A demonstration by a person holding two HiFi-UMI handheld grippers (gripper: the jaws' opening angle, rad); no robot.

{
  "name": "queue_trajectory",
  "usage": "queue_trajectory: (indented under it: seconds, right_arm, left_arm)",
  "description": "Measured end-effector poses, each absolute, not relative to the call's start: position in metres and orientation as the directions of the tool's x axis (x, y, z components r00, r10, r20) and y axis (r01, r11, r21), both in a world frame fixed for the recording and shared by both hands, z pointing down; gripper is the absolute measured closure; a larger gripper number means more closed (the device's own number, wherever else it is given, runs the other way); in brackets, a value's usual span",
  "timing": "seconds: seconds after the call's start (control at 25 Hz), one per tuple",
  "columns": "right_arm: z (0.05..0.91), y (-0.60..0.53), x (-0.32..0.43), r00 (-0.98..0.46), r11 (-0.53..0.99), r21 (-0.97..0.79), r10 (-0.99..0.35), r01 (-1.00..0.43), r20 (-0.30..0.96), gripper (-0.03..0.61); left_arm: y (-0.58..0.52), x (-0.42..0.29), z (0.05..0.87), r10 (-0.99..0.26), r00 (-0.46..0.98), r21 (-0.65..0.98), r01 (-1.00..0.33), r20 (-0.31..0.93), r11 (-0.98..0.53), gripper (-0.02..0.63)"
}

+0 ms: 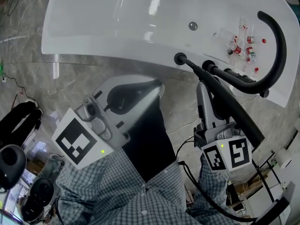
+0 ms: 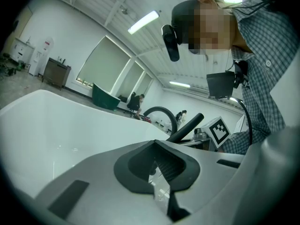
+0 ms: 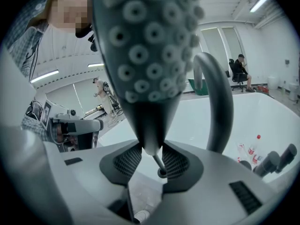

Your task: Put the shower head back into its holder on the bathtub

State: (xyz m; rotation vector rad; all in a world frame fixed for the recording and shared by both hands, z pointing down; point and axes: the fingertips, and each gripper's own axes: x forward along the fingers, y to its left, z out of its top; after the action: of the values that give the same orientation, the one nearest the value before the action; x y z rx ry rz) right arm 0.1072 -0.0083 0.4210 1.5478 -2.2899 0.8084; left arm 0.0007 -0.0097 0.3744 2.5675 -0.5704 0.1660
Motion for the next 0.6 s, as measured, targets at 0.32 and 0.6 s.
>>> queue_trajectory:
  seconds: [0.32,0.6]
  right_arm:
    - [0.445,-0.014,0.106,-0.398,0.271,-0.304,-0.752,-0.913,0.525,0.445]
    - [0.464,-0.021,0.104,-0.399,0.275,-0.297,-0.736,-0.914,0.547,0.445]
  left_arm:
    - [-0.017,-0.002,0.391,-0.363,0.902,0.458,-0.43,0.233,-0.778,0.606]
    - [-0.027,-0.002,0.404,-0.365,0.9,0.467,-0.435,0.238,-0.77,0.606]
